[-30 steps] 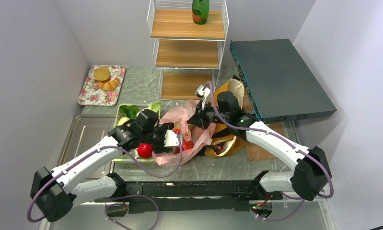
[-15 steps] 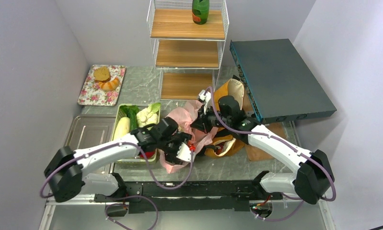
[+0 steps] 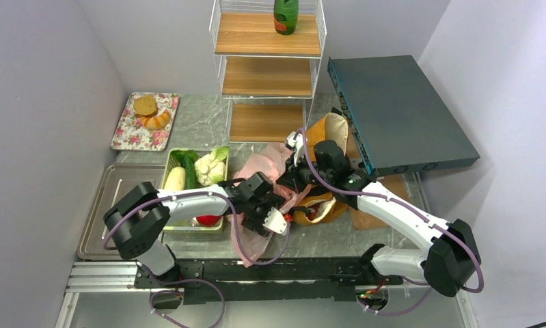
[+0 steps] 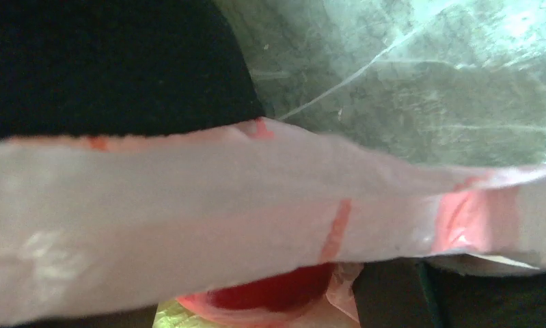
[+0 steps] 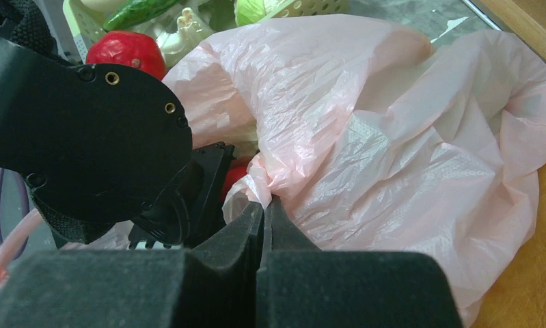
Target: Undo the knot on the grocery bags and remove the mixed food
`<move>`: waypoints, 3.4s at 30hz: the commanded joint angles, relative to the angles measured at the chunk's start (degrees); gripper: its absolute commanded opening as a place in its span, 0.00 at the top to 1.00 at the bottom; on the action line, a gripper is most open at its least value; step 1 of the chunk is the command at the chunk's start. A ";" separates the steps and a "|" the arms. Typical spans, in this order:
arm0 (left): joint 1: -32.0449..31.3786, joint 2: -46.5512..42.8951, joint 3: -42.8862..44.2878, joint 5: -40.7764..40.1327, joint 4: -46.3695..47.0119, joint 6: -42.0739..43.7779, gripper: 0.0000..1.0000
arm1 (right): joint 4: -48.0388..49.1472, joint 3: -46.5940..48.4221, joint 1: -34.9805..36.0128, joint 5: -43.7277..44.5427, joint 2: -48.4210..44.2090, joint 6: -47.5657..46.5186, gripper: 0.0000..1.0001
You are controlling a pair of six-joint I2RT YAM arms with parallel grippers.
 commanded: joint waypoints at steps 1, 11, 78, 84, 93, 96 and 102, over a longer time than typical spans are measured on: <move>-0.06 0.49 0.84 -2.42 -3.17 0.59 0.21 | 0.65 0.94 -0.16 0.97 -0.66 -1.02 1.00; 1.80 -24.84 2.60 3.26 -4.37 -10.34 0.61 | 1.20 -0.04 -0.27 0.99 0.01 -2.40 1.00; 47.87 -24.97 14.94 5.08 -29.50 -34.97 0.01 | -10.38 14.88 -12.85 -9.40 1.16 -24.06 1.00; 47.77 -15.43 13.34 9.81 -30.14 -37.76 0.01 | -9.68 15.05 -12.68 -8.09 1.41 -22.62 1.00; 42.86 -11.40 8.13 5.64 -25.59 -41.02 0.01 | -9.14 13.85 -12.69 -7.71 1.38 -22.01 1.00; 43.76 -12.02 10.41 3.36 -27.02 -41.32 0.18 | -9.30 14.36 -12.75 -7.53 1.83 -22.17 1.00; 51.93 -19.23 18.80 5.64 -34.24 -39.45 0.50 | -8.82 14.42 -12.73 -8.10 2.73 -22.10 1.00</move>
